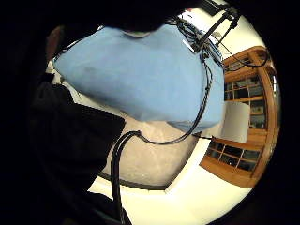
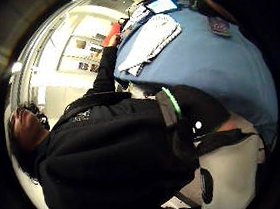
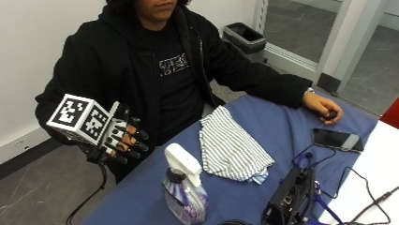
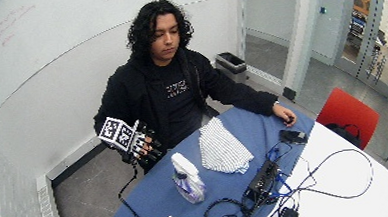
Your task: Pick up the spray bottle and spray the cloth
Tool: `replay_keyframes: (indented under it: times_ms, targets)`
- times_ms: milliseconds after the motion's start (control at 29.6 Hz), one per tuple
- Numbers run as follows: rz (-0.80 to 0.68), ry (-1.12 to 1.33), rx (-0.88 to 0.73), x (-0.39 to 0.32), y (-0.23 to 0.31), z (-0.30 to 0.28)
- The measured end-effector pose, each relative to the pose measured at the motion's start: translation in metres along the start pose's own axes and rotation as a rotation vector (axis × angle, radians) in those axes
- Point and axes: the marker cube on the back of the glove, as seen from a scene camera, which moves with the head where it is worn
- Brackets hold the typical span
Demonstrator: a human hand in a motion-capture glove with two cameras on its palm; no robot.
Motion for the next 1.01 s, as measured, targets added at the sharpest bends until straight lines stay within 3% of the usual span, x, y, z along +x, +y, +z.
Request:
replay_keyframes:
  times_ms: [507, 1013]
  targets:
    - [-0.024, 0.127, 0.062, 0.027, -0.040, -0.045]
    - [0.001, 0.088, 0.118, 0.066, -0.096, -0.071]
